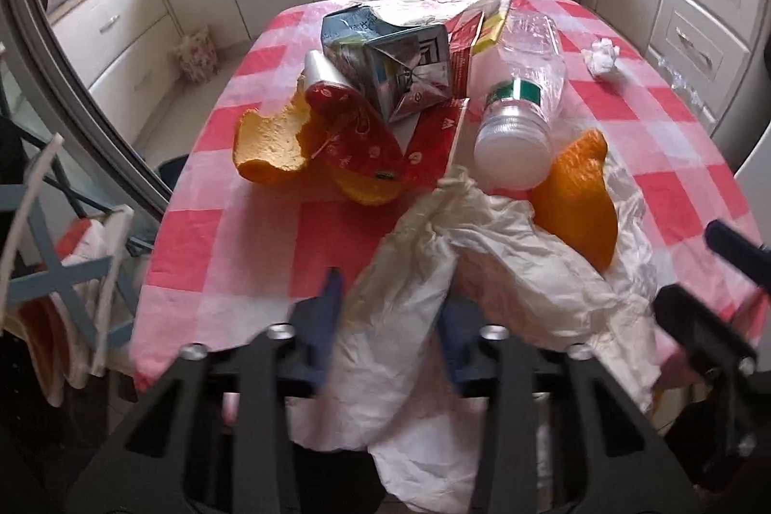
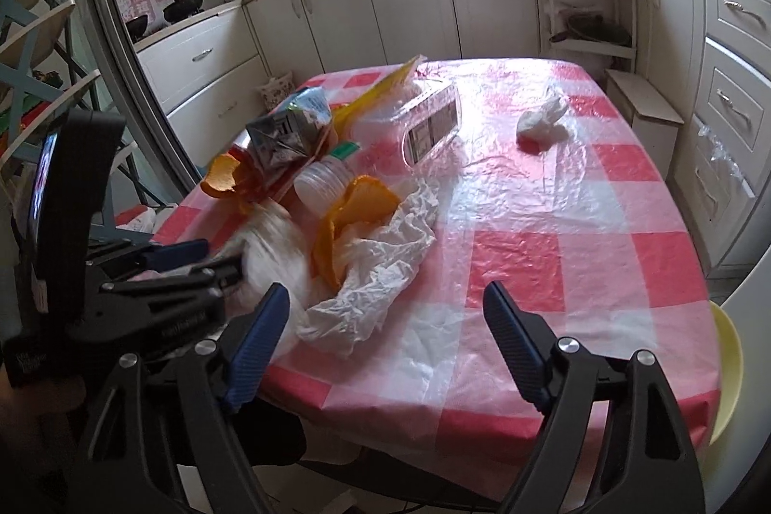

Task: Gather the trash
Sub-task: 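Grasp the white printed plastic bag with the left tool, then grasp the crumpled white tissue with the right tool while the left tool holds the bag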

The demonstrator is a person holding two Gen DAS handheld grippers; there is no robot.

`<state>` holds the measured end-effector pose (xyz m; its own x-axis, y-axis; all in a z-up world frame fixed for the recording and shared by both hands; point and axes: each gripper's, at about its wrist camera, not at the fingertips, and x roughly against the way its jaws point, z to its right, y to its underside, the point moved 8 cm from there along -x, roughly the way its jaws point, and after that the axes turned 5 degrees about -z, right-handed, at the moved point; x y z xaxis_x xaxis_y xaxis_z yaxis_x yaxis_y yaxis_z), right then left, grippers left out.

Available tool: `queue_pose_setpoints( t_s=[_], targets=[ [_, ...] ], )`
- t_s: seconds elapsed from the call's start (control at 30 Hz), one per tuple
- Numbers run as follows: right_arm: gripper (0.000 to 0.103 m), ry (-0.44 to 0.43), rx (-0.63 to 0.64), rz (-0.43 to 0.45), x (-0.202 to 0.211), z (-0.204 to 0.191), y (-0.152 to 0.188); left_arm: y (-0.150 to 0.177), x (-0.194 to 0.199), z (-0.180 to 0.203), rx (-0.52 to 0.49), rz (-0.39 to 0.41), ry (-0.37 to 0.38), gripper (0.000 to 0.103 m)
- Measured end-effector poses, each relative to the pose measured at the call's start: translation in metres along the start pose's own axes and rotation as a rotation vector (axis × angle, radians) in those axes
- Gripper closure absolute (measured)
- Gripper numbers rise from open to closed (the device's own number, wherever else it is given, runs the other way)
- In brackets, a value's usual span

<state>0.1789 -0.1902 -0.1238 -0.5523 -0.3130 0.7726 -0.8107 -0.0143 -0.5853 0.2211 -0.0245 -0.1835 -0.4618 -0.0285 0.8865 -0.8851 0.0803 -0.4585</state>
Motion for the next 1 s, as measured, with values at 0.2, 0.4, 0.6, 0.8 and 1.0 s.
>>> queue_pose_setpoints(
  t_s=[0.2,0.4,0.6,0.8,1.0],
  targets=[
    [0.037,-0.029,-0.003,-0.058,-0.021,-0.002,0.004,-0.009,0.015,-0.001,0.032,0.037,0.107,0.095],
    [0.068,-0.056,-0.005,-0.059,-0.02,0.0,0.003,-0.016,0.043,-0.008,0.076,0.104,0.224,0.097],
    [0.078,-0.076,-0.056,-0.038,-0.011,0.017,0.001,-0.014,0.047,-0.013,0.087,0.095,0.236,0.101],
    [0.055,-0.018,-0.055,0.027,0.002,0.027,-0.008,-0.013,0.055,-0.022,0.086,0.129,0.227,0.101],
    [0.04,-0.038,-0.029,0.034,-0.007,0.014,-0.014,-0.012,0.06,-0.02,0.079,0.141,0.216,0.101]
  ],
)
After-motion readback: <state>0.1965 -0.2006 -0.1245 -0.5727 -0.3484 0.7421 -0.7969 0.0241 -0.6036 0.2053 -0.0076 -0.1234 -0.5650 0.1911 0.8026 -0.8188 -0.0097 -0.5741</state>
